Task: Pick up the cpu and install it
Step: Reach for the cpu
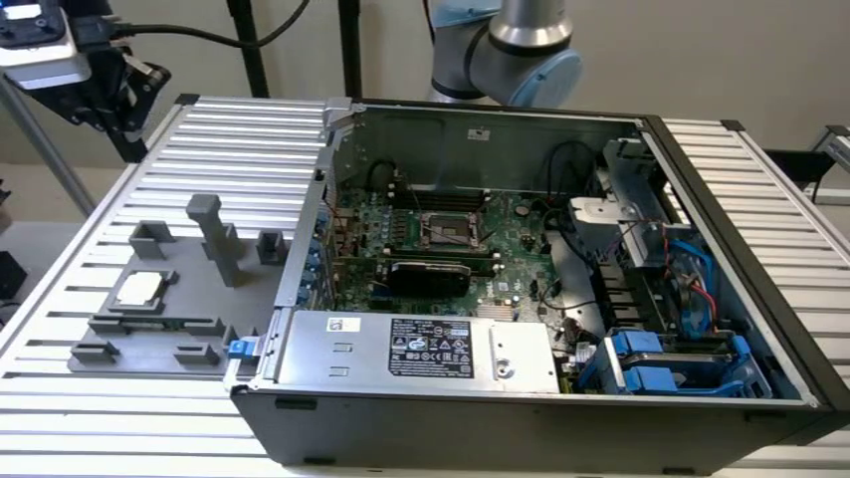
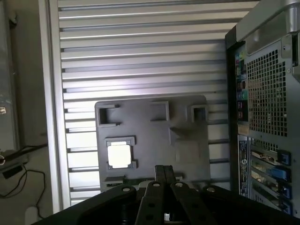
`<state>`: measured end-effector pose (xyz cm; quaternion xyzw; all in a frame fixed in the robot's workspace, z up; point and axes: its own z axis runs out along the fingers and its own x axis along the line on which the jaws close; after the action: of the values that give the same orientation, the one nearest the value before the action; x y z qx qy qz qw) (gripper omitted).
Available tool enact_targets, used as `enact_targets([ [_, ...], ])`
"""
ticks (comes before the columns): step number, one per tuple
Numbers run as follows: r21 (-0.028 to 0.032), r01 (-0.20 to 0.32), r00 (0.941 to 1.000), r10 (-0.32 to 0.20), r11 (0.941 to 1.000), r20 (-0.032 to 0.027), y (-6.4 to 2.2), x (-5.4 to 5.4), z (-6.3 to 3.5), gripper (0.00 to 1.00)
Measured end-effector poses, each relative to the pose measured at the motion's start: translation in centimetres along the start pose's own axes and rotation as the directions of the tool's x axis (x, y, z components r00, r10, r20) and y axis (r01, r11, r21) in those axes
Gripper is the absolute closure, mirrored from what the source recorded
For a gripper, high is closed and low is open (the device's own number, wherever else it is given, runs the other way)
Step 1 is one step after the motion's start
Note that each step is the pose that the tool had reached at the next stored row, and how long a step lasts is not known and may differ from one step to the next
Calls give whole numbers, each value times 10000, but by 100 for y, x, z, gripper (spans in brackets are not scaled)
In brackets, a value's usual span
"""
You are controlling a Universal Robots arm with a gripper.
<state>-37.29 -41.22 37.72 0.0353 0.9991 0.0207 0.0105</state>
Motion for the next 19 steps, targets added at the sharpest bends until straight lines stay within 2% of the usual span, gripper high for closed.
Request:
enact_targets([
  [9,23,0,10000,0,10000,2,-61,409,89,89],
  [10,29,0,10000,0,10000,2,-75,503,109,89],
  [12,33,-1,10000,1,10000,-1,-92,606,135,89],
  [19,47,0,10000,0,10000,-16,-95,616,137,89],
])
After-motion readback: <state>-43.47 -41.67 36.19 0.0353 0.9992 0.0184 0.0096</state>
